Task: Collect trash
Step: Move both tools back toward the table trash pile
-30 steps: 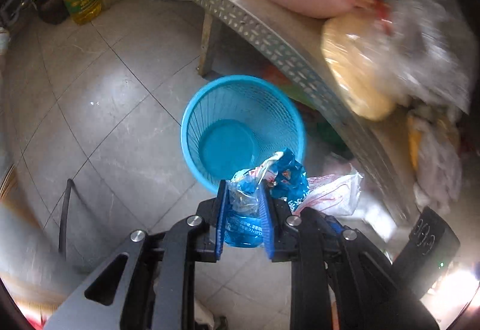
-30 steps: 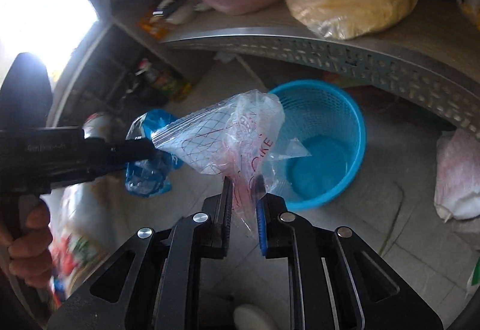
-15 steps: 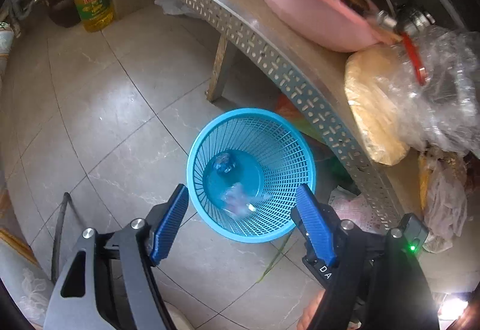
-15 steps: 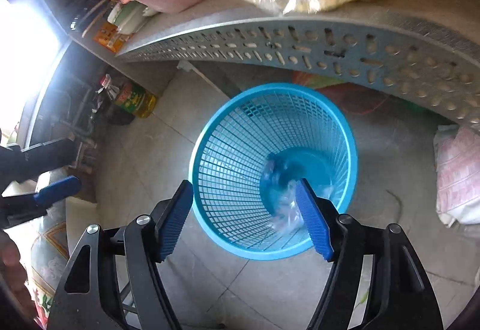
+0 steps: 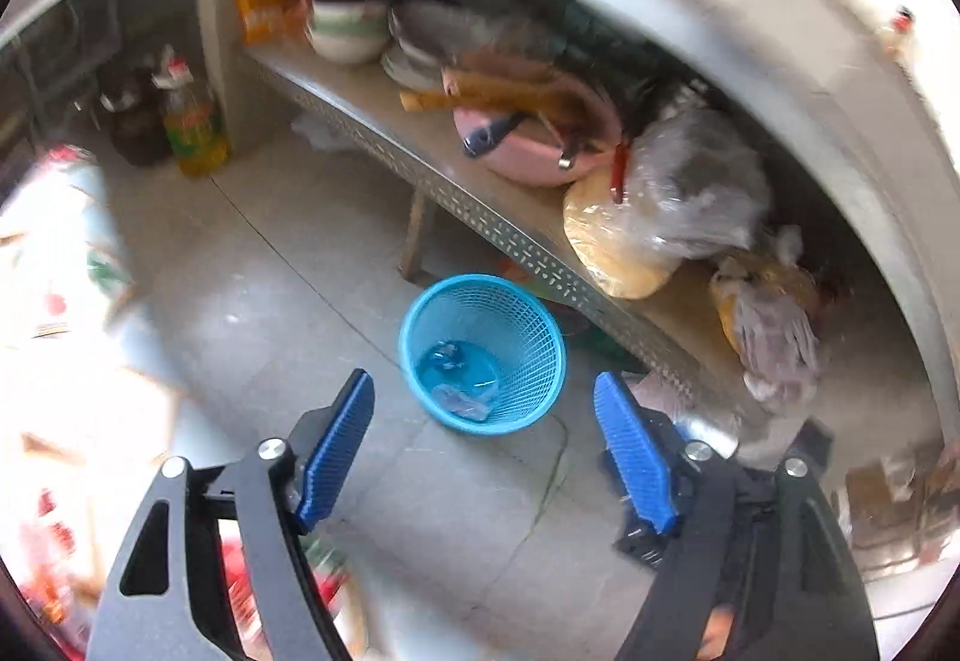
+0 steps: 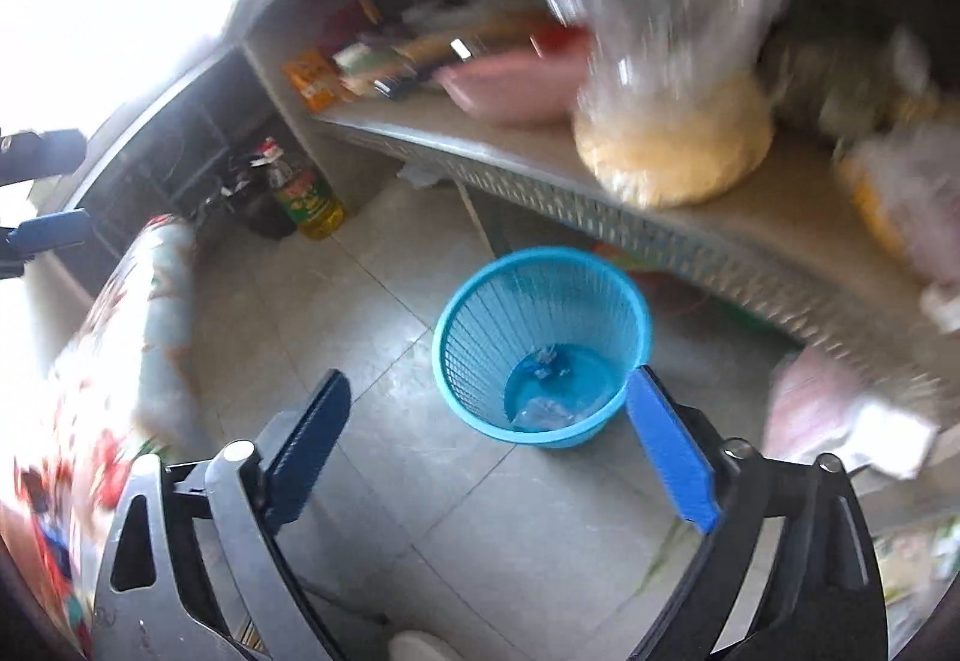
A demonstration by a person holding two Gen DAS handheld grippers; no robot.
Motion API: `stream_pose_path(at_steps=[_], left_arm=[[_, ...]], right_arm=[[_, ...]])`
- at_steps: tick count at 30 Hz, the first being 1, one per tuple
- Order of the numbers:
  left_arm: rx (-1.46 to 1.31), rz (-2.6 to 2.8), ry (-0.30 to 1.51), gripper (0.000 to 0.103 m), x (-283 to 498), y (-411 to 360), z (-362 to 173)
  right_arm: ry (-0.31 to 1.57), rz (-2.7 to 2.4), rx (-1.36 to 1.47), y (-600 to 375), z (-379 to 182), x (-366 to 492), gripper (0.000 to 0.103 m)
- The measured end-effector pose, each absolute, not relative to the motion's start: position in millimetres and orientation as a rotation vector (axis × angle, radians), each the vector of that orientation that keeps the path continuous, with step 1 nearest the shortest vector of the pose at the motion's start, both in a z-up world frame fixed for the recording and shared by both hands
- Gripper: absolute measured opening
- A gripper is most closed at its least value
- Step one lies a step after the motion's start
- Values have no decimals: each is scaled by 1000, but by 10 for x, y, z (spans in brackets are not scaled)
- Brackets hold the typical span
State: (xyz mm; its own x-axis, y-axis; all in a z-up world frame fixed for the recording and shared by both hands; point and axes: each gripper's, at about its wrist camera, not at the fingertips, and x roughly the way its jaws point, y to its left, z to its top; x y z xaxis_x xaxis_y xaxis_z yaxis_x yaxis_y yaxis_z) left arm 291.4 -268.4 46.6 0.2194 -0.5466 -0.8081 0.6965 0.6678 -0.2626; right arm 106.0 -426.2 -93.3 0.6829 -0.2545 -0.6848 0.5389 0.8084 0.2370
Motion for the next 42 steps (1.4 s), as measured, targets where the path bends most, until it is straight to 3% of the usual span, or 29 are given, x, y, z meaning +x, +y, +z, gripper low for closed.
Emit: stream_pose_path(at_steps=[9, 18, 25, 38, 42], left_arm=[[-35, -852, 1023, 97, 2119, -1001, 648], [-177, -635, 846, 97, 1491, 452, 497], [-359, -581, 880, 97, 1217, 1279, 152], [-345, -590, 792, 97, 1235, 1608, 99], [-325, -619, 811, 97, 1467, 1463, 78]], right_arm=[[695, -400, 185, -3331, -248, 819, 95], [624, -237, 32, -2524, -25, 696, 95], [559, 33, 144, -2085, 8, 678, 95], [628, 328, 240, -1389, 66, 1074, 95], [665, 367, 294, -1283, -64, 1201, 84]])
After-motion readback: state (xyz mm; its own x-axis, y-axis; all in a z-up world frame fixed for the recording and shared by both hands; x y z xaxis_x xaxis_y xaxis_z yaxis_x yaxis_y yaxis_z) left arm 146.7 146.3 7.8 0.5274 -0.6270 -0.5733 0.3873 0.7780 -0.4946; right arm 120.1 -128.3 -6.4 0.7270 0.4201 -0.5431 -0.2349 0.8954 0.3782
